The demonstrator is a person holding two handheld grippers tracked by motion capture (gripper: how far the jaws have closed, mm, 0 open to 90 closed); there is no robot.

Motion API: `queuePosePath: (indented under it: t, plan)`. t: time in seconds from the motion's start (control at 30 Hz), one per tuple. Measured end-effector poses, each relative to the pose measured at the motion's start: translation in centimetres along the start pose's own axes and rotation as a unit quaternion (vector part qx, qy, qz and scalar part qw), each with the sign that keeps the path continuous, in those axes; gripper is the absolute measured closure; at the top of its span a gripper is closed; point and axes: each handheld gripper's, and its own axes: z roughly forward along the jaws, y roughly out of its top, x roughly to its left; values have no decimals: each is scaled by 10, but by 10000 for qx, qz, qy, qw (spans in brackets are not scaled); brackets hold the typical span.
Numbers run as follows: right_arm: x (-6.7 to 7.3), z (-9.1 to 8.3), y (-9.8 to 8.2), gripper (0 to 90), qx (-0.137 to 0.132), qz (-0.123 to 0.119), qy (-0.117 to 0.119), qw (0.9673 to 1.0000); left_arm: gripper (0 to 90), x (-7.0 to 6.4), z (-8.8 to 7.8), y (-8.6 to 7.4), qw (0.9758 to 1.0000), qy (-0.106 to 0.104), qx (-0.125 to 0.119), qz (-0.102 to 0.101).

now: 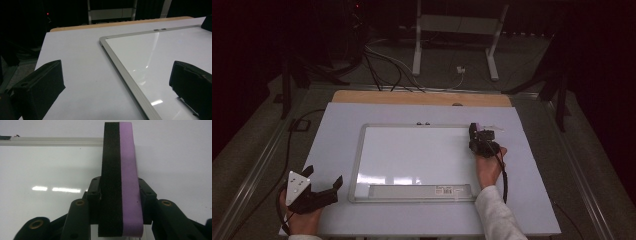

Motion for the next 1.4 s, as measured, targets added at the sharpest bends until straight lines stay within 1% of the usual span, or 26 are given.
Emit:
queuePosePath:
  t: [0.2,0.27,0.37,0.43,0.57,0.6,0.67,0.73,0.8,0.9,1.0,1.1,1.17,1.27,1.33,1.4]
  plan:
    - [-1,0,1,626,12,-17,21,10000,4,0,0,0,10000,-3,-2,6]
    - [-1,0,1,596,40,-34,86,9999,4,0,0,0,10000,0,-3,7]
    - [-3,-3,1,476,-18,-17,293,9996,4,0,0,0,10000,0,11,8]
    - [-3,-7,2,382,-91,-64,292,9995,4,0,1,0,10000,-2,16,5]
    - [-2,-17,4,256,-304,-78,535,9981,4,-1,0,1,10000,-2,6,24]
    - [-2,-19,4,236,-345,-102,625,9974,4,-1,0,0,10000,-1,4,19]
    - [0,-24,3,174,-385,-217,712,9965,4,0,0,0,10000,-3,1,15]
    - [2,-29,1,147,-455,-344,868,9946,4,0,0,0,10000,-1,2,13]
    - [4,-35,0,83,-525,-473,986,9926,4,-1,0,1,10000,-2,2,23]
    - [4,-43,-1,31,-606,-604,1216,9889,4,-1,0,1,10000,-4,-15,0]
    - [2,-53,-4,16,-684,-737,1454,9842,4,0,-1,0,10000,-4,-24,-11]
    - [-1,-62,-7,0,-770,-894,1580,9804,4,-1,-1,1,10000,-3,-24,-6]
    - [-5,-67,-10,0,-822,-982,1692,9772,4,-1,-1,1,10000,1,-48,-1]
    - [-11,-76,-16,0,-930,-1155,1793,9726,4,-1,-2,1,10000,13,-76,-10]
    - [-17,-82,-19,0,-1011,-1203,1824,9706,4,-1,-2,1,10000,21,-83,-14]
    - [-23,-87,-25,0,-1116,-1187,1854,9691,4,-2,-2,1,9999,17,-101,-20]
